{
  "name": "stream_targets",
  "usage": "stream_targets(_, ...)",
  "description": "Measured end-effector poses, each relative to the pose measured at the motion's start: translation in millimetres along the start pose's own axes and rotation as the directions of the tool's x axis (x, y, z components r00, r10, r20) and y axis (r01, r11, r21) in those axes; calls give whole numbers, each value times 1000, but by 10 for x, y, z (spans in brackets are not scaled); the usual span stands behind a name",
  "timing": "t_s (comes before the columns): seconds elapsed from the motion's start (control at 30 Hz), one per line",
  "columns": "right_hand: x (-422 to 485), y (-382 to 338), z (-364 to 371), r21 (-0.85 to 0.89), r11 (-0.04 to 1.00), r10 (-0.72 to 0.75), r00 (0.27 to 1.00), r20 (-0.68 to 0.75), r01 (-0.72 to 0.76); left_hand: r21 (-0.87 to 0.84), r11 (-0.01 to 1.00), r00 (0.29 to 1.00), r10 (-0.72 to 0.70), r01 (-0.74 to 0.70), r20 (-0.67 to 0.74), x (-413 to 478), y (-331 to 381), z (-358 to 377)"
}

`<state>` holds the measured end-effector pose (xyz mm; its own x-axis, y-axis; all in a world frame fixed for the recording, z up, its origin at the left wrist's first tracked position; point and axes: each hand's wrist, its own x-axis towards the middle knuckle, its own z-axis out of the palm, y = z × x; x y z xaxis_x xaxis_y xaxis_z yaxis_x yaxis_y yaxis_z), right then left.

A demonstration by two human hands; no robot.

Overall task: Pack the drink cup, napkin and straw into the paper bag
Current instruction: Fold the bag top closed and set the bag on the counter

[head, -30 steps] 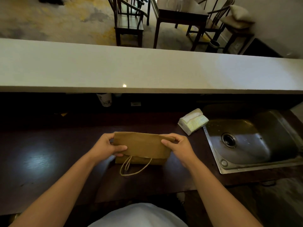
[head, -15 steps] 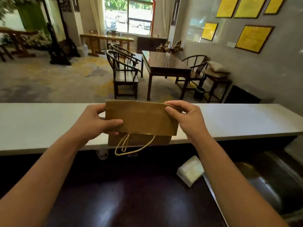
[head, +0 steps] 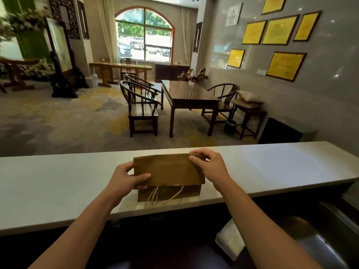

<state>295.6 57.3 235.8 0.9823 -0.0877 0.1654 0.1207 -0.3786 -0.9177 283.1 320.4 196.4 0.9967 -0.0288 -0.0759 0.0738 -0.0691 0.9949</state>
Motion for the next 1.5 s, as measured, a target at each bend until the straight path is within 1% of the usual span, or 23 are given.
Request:
stream_targets(0.1, 58, 29, 22, -4, 1000, 12, 1000, 4, -12, -10, 1000, 1000, -23, 23, 14, 69, -23, -30)
stream_targets(0.17, 64, 46, 15, 5, 1000, 26, 1000, 7, -26, 18, 999, 999, -38, 38, 34, 71, 17, -31)
stream_targets(0.2, 64, 54, 7, 17, 999, 28, 1000, 7, -28, 46, 999, 999, -25, 23, 41, 68, 45, -30)
stream_targets(0.37, 72, 16, -7, 8, 1000, 2, 1000, -3, -2, 235, 961, 989, 143, -148, 38, 51, 226, -48)
stream_targets(0.43, 61, -7, -7, 3, 1000, -11, 1000, 0, 11, 282, 943, 984, 174, -175, 29, 55, 246, -64)
stream_targets(0.57, 57, -87, -47, 17, 1000, -19, 999, -30, 20, 468, 864, 977, 213, -187, -4, 81, 284, -114)
stream_targets(0.7, 48, -176, -49, 12, 999, -42, 999, -25, 42, 657, 725, 957, 290, -207, -18, 81, 338, -179)
stream_targets(0.73, 46, -196, -48, 8, 999, -49, 999, -23, 49, 667, 710, 949, 316, -226, -15, 75, 356, -184)
stream_targets(0.8, 47, -233, -50, 3, 998, -65, 998, -20, 65, 631, 723, 926, 377, -280, -22, 69, 400, -179)
stream_targets(0.87, 52, -258, -47, -2, 998, -70, 997, -25, 70, 577, 749, 895, 441, -324, -70, 57, 439, -171)
stream_targets(0.9, 55, -260, -40, -9, 998, -69, 997, -29, 69, 570, 746, 874, 476, -344, -96, 46, 449, -170)
stream_targets(1.0, 62, -234, -34, -72, 994, -83, 996, -40, 80, 593, 697, 825, 557, -402, -95, 5, 429, -151)
stream_targets(1.13, 89, -172, -68, -247, 957, -156, 988, -2, 150, 701, 580, 798, 603, -416, -26, -11, 395, -141)
stream_targets(1.23, 98, -108, -99, -422, 884, -182, 979, 88, 202, 810, 463, 818, 574, -361, 36, -8, 434, -157)
stream_targets(1.3, 97, -52, -116, -513, 827, -162, 971, 176, 231, 893, 325, 827, 555, -313, 88, -1, 464, -142)
stream_targets(1.37, 83, -11, -123, -604, 753, -141, 961, 238, 260, 955, 128, 843, 512, -267, 167, 10, 512, -82)
stream_targets(1.43, 73, -10, -95, -725, 622, -167, 955, 244, 294, 970, -54, 864, 446, -237, 236, 54, 556, 3)
stream_targets(1.47, 71, -26, -70, -782, 541, -197, 951, 239, 308, 967, -111, 872, 417, -230, 255, 83, 577, 47)
stream_targets(1.5, 74, -57, -40, -824, 470, -219, 946, 239, 317, 963, -146, 878, 397, -226, 266, 115, 601, 88)
